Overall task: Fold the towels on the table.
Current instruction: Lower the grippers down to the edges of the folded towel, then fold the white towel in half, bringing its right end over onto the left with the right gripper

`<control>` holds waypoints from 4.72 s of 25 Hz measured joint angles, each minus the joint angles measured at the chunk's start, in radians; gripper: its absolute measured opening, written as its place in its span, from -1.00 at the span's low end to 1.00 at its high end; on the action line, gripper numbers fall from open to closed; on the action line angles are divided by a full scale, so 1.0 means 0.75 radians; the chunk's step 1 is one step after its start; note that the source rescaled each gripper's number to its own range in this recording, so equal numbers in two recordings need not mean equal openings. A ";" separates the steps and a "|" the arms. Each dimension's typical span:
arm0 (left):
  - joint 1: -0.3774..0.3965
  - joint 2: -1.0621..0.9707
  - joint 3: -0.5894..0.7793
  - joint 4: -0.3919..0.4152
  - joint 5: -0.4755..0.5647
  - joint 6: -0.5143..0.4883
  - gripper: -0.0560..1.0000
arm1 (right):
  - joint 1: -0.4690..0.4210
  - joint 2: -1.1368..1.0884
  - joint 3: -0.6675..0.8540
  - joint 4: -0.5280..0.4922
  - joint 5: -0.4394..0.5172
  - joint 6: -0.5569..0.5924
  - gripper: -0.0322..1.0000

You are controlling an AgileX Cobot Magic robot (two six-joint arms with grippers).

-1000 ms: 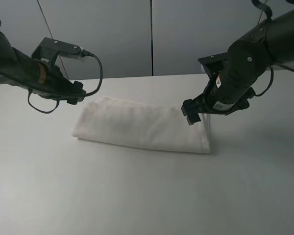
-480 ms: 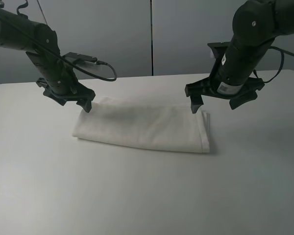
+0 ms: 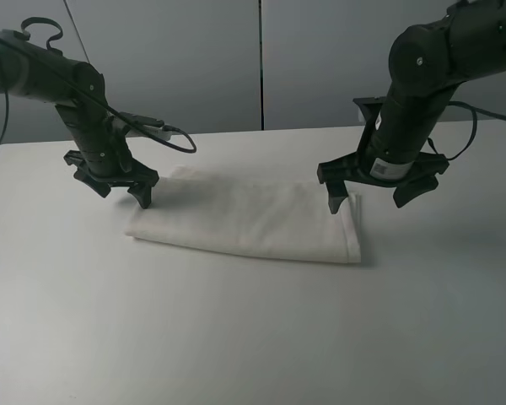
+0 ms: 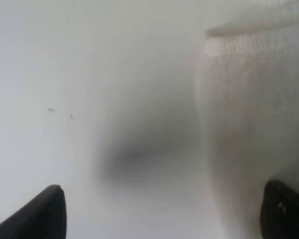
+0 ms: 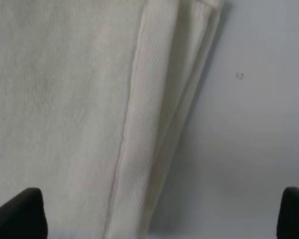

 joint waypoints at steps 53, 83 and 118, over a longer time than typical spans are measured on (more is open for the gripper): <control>0.000 0.057 -0.021 -0.008 -0.042 0.018 0.99 | 0.000 0.416 -0.337 0.041 0.050 -0.036 1.00; 0.000 0.058 -0.021 -0.030 -0.031 0.018 1.00 | 0.008 0.441 -0.312 0.134 -0.070 -0.112 -0.91; 0.000 0.069 -0.024 -0.087 0.000 0.018 1.00 | 0.184 0.175 -0.292 0.767 -0.202 -0.442 -0.91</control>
